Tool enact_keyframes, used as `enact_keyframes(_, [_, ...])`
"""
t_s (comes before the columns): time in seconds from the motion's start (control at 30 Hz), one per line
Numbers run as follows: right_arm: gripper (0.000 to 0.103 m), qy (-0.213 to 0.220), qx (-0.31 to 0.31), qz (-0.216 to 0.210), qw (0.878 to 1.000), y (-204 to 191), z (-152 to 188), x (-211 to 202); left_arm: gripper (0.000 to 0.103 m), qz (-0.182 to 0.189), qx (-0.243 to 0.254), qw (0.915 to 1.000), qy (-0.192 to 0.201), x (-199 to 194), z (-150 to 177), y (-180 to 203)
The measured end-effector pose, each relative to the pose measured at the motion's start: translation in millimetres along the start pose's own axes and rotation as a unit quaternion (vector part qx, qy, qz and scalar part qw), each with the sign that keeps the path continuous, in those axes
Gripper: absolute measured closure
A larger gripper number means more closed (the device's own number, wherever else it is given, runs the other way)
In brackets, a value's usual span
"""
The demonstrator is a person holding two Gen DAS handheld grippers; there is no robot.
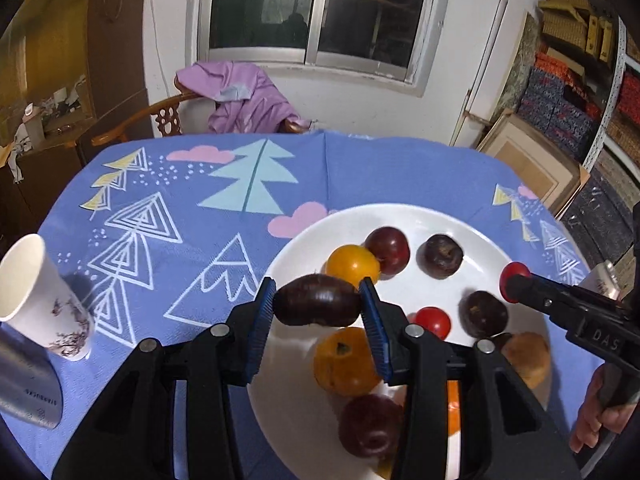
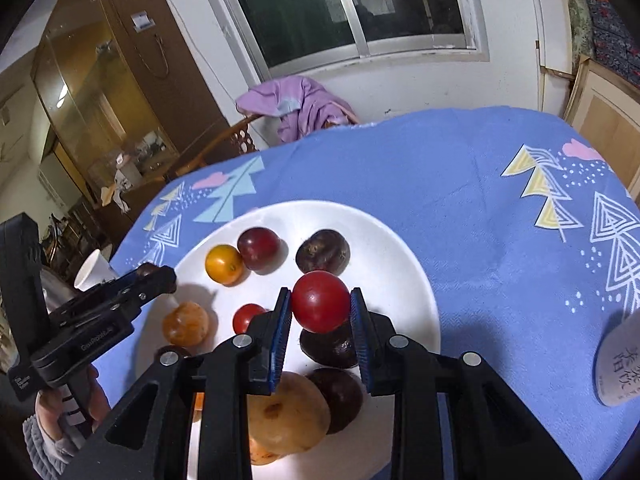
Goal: Organize fruits
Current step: 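Lower both fruits onto the white plate and open both tools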
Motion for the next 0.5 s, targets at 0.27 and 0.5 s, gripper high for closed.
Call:
enact_keyframes(0.27, [0.069,-0.015,-0.017,0.001,1.0,-14,7,9,0.039,-0.002,-0.011,0.9999,0.002,5,1,-5])
enact_keyframes(0.5, [0.066,0.07,0.016,-0.026,0.997,-16,-12,-52,0.035,0.006,-0.006,0.9987,0.051,-39,-8,3])
Point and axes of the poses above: each gripper's, at about its wrist camera, not at the fingertips, and x roughly the way its jaws point, y to its right, z to its underside, the point moved 4 cm from there along x, roughly the way its jaws point, and after that the axes turned 13 degrees about -x, right-handed, at the moved point
